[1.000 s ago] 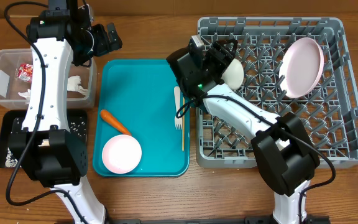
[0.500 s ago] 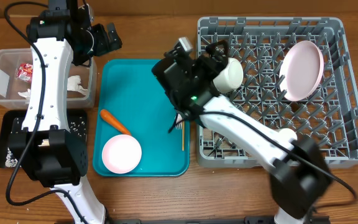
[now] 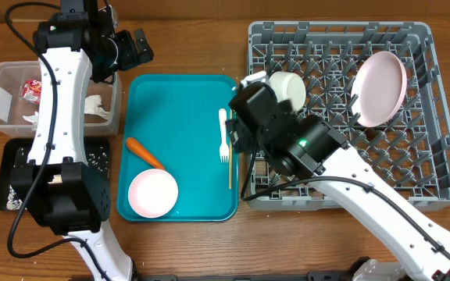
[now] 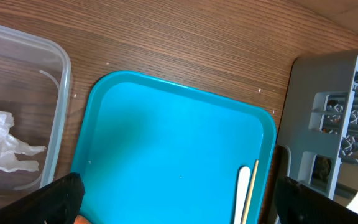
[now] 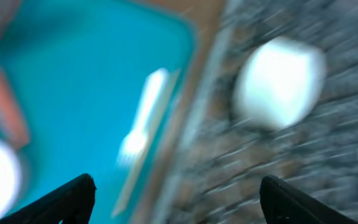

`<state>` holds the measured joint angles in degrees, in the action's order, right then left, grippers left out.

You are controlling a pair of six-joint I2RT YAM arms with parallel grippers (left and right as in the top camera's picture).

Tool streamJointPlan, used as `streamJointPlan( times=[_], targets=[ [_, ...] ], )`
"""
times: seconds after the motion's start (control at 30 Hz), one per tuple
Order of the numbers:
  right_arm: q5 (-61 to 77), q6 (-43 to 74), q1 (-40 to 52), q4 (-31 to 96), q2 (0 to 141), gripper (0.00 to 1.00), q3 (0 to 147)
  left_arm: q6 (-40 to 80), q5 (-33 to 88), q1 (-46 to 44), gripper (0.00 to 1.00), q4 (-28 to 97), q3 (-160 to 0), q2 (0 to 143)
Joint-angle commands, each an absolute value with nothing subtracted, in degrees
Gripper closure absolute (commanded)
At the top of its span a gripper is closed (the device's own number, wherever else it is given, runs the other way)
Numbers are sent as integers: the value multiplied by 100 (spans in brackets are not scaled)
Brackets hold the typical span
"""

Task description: Sort waste into correct bins and load items into the dishwasher rack

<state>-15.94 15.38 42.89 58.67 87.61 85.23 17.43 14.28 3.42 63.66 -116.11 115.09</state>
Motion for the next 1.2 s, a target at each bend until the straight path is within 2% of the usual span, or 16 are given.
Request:
streamJointPlan(
  times=[0.0,0.43,0.53,0.63,0.8,0.97,1.17],
  targets=[
    [185,2045,4307,6029,8777,12,8558,1629,1396,336,0,6366,-11712,11334],
    [331,2257,4307,6851,8777,11,8558,1629,1396,336,0,6364,-11712,11334],
    [331,2259,4307,7024,8777,0,8558,1629,1398,336,0,6364,-11712,11334],
    [331,2259,4307,7161,8777,0,8556,1656,1433,333,0,6366,-11712,11334],
    [331,2259,4307,7332,8777,0,8556,1581,1691,333,0,6884,-11712,11334],
    [329,2257,4307,7341,8777,0,8558,1918,1221,292,0,8274,-11705,11334],
    [329,2257,4307,7343,8777,0,8556,2244,416,-220,25,9579,-11673,11334]
  ],
)
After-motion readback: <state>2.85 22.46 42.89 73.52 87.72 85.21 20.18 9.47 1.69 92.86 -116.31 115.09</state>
